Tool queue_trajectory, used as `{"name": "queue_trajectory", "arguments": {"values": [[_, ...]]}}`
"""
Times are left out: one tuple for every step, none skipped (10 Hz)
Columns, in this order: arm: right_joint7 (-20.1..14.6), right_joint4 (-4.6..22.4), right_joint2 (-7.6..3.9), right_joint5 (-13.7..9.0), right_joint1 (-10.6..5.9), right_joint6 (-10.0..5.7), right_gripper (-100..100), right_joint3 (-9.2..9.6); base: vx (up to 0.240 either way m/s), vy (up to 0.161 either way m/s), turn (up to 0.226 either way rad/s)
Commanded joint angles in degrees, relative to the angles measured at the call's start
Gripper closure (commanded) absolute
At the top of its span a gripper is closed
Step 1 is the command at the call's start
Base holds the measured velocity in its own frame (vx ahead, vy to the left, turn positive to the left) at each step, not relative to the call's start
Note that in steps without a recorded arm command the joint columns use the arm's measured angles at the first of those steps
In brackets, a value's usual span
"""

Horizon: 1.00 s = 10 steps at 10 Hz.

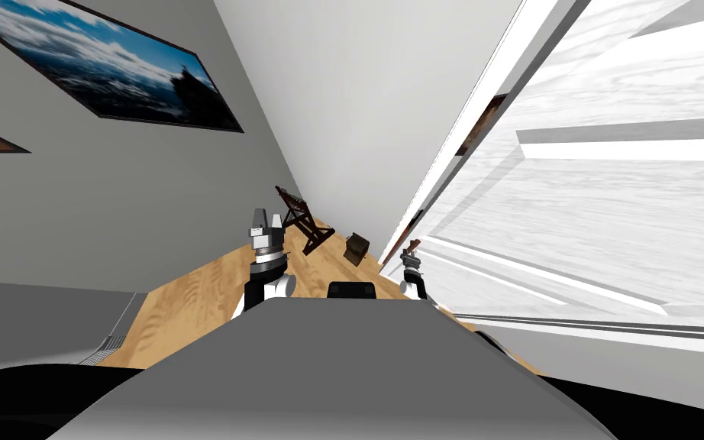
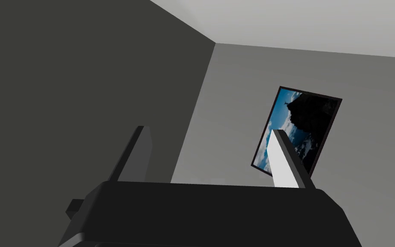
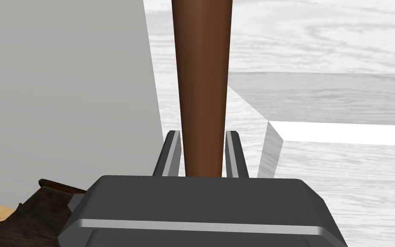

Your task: Pull the door open

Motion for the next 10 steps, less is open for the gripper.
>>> {"name": "queue_trajectory", "arguments": {"values": [[-0.83,0.03,-0.18,0.63,0.15,-0.17,100,1.2,-0.23,0.007,0.059],[-1.38,-0.44,-0.5,1.15,0.33,-0.14,100,2.18,-0.253,0.015,0.065],[-1.75,-0.76,-0.71,1.49,0.46,-0.12,100,2.82,-0.24,-0.02,0.057],[-2.24,-1.18,-1.0,1.96,0.62,-0.09,100,3.7,-0.264,-0.059,0.071],[-2.62,-1.51,-1.22,2.33,0.75,-0.07,100,4.38,-0.244,-0.038,0.068],[-2.22,-1.43,-1.08,2.04,0.55,0.15,100,3.86,-0.102,-0.003,0.029],[-3.26,-1.83,-1.78,2.48,1.26,-0.2,100,5.16,-0.146,0.008,0.117],[-3.77,-2.07,-2.22,2.65,1.58,-0.45,100,5.72,-0.231,-0.028,0.111],[-4.34,-2.33,-2.71,2.85,1.93,-0.72,100,6.33,-0.227,-0.034,0.107],[-4.92,-2.6,-3.22,3.05,2.3,-1.0,100,6.97,-0.237,-0.005,0.111]]}}
